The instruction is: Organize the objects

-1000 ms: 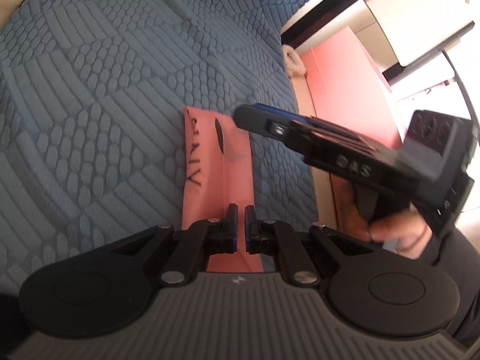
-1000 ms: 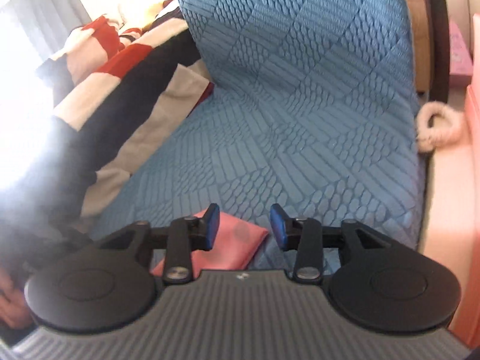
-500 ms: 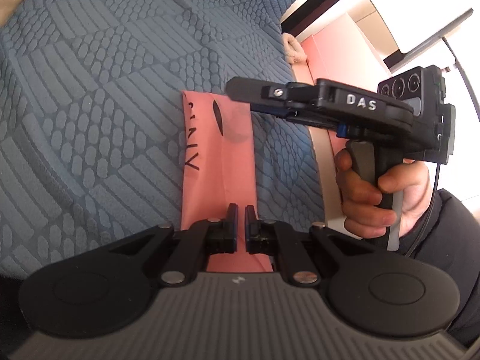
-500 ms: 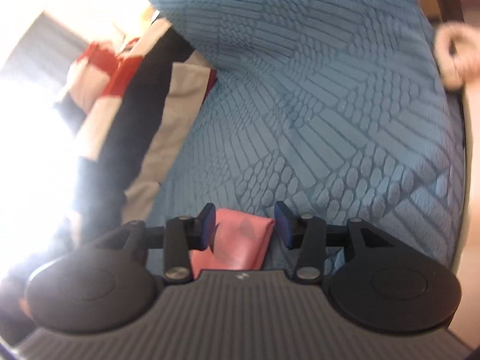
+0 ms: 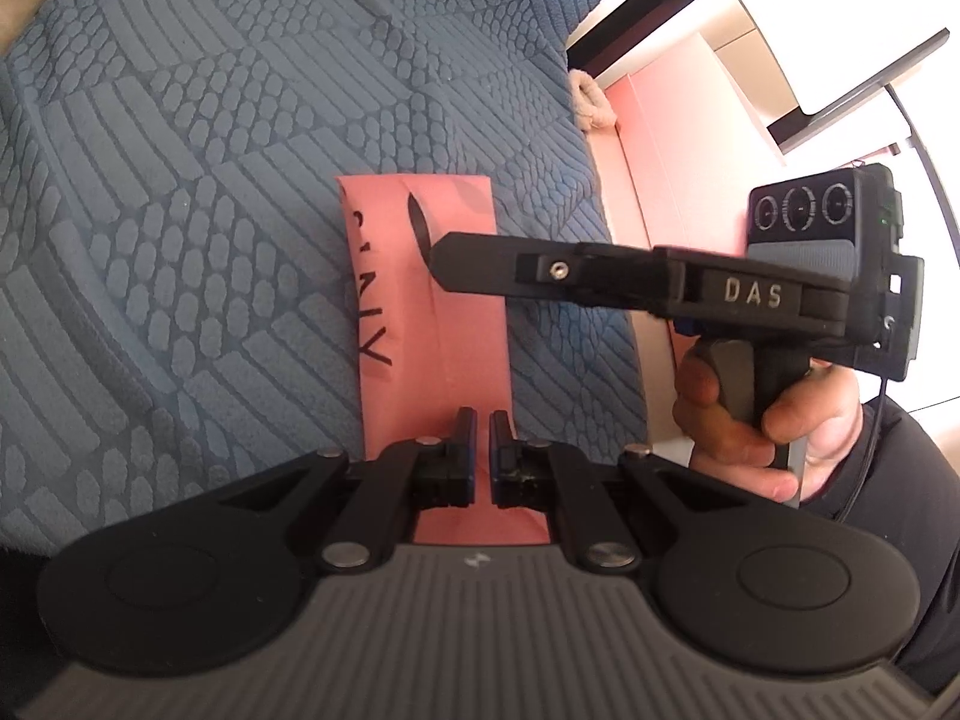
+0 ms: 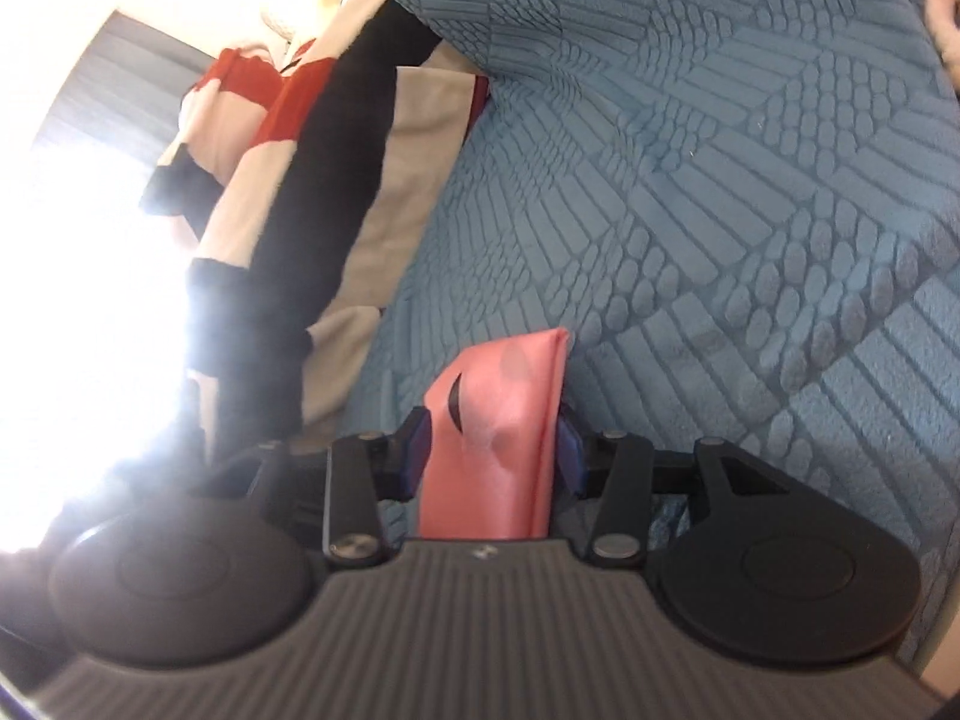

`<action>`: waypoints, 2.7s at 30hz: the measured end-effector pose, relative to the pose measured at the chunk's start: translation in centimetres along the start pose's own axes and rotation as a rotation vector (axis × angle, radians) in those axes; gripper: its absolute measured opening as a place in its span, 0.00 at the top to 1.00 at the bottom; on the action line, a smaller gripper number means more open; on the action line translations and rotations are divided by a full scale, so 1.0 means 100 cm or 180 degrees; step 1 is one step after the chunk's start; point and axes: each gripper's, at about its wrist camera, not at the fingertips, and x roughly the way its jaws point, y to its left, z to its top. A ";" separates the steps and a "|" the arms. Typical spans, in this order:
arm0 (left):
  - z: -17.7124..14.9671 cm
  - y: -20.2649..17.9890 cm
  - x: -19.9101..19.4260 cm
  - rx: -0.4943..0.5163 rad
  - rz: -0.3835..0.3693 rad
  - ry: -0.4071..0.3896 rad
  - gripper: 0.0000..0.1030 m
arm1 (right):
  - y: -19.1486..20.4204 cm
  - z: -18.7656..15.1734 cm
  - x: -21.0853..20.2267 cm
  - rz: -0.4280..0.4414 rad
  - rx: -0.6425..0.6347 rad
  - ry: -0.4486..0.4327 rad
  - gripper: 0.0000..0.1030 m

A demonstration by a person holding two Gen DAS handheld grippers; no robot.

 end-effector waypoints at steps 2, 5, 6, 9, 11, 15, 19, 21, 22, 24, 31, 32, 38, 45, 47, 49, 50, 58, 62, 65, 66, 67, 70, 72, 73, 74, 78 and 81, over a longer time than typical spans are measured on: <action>0.001 0.000 0.001 -0.0007 0.0001 -0.0004 0.92 | 0.011 -0.001 0.002 -0.0194 -0.0193 -0.0018 0.69; 0.003 -0.001 0.001 -0.0001 -0.0019 -0.0069 0.92 | 0.020 -0.007 -0.001 -0.0382 -0.0282 -0.0126 0.76; 0.003 -0.003 -0.001 0.0020 -0.0023 -0.0112 0.92 | 0.023 -0.009 -0.003 -0.0430 -0.0305 -0.0187 0.79; 0.002 -0.007 -0.012 0.0052 -0.0140 -0.0263 0.91 | 0.033 -0.012 -0.014 -0.0493 -0.0306 -0.0369 0.83; 0.002 -0.005 -0.019 0.0000 -0.0245 -0.0374 0.91 | 0.040 -0.013 -0.024 -0.0488 -0.0335 -0.0492 0.85; 0.005 -0.001 -0.035 -0.0156 -0.0383 -0.0676 0.65 | 0.054 -0.010 -0.042 -0.0498 -0.0387 -0.0712 0.87; 0.009 0.008 -0.045 -0.0368 -0.0569 -0.0916 0.55 | 0.063 -0.006 -0.058 -0.0476 -0.0424 -0.0877 0.88; 0.012 0.012 -0.047 -0.0458 -0.0571 -0.1016 0.55 | 0.066 -0.006 -0.060 -0.0513 -0.0431 -0.0916 0.88; 0.013 0.013 -0.047 -0.0477 -0.0590 -0.1043 0.54 | 0.067 -0.006 -0.060 -0.0519 -0.0426 -0.0925 0.88; 0.016 0.016 -0.047 -0.0497 -0.0608 -0.1039 0.50 | 0.067 -0.007 -0.062 -0.0463 -0.0394 -0.0938 0.88; 0.032 0.028 -0.058 -0.0568 -0.1461 -0.0999 0.32 | 0.075 -0.012 -0.097 0.0131 -0.0329 -0.1218 0.88; 0.035 0.027 -0.057 -0.0554 -0.1637 -0.0952 0.31 | 0.075 -0.012 -0.104 0.0223 -0.0296 -0.1272 0.88; 0.045 0.018 -0.038 -0.0524 -0.2414 -0.0637 0.44 | 0.066 -0.019 -0.130 0.0826 -0.0010 -0.1466 0.88; 0.039 0.013 -0.027 -0.0608 -0.2476 -0.0447 0.73 | 0.041 -0.030 -0.131 0.0937 0.0382 -0.1483 0.88; 0.038 0.011 -0.029 -0.0637 -0.2374 -0.0489 0.80 | 0.040 -0.030 -0.130 0.0870 0.0406 -0.1469 0.84; 0.032 0.013 -0.034 -0.0671 -0.2276 -0.0517 0.83 | 0.041 -0.027 -0.128 0.0738 0.0425 -0.1403 0.81; 0.031 0.012 -0.038 -0.0628 -0.2200 -0.0555 0.83 | 0.043 -0.027 -0.127 0.0691 0.0379 -0.1390 0.79; 0.028 -0.010 -0.061 -0.0023 -0.0951 -0.0927 0.83 | 0.044 -0.011 -0.125 -0.0444 0.0461 -0.1556 0.56; 0.028 -0.012 -0.061 0.0064 -0.0484 -0.1058 0.83 | 0.045 0.008 -0.114 -0.1148 0.0366 -0.1756 0.56; 0.029 -0.021 -0.059 0.0268 -0.0038 -0.1154 0.83 | 0.043 0.025 -0.096 -0.1831 0.0243 -0.1853 0.56; 0.029 -0.022 -0.058 0.0306 0.0050 -0.1181 0.83 | 0.040 0.031 -0.087 -0.2043 0.0194 -0.1860 0.57; 0.028 -0.022 -0.058 0.0332 0.0098 -0.1200 0.83 | 0.034 0.036 -0.081 -0.2217 0.0152 -0.1859 0.58; 0.026 -0.030 -0.057 0.0506 0.0329 -0.1274 0.83 | 0.015 0.053 -0.059 -0.2640 0.0035 -0.1795 0.63; 0.024 -0.031 -0.056 0.0560 0.0393 -0.1293 0.83 | 0.002 0.062 -0.049 -0.2782 0.0001 -0.1765 0.71; 0.024 -0.032 -0.053 0.0551 0.0400 -0.1290 0.83 | -0.005 0.066 -0.044 -0.2896 0.0005 -0.1719 0.77; 0.025 -0.033 -0.051 0.0564 0.0432 -0.1288 0.83 | -0.011 0.070 -0.040 -0.2969 0.0005 -0.1679 0.78; 0.026 -0.035 -0.047 0.0614 0.0570 -0.1323 0.83 | -0.032 0.081 -0.030 -0.3086 -0.0011 -0.1572 0.79; 0.026 -0.033 -0.046 0.0615 0.0629 -0.1316 0.83 | -0.041 0.085 -0.022 -0.3077 -0.0033 -0.1492 0.79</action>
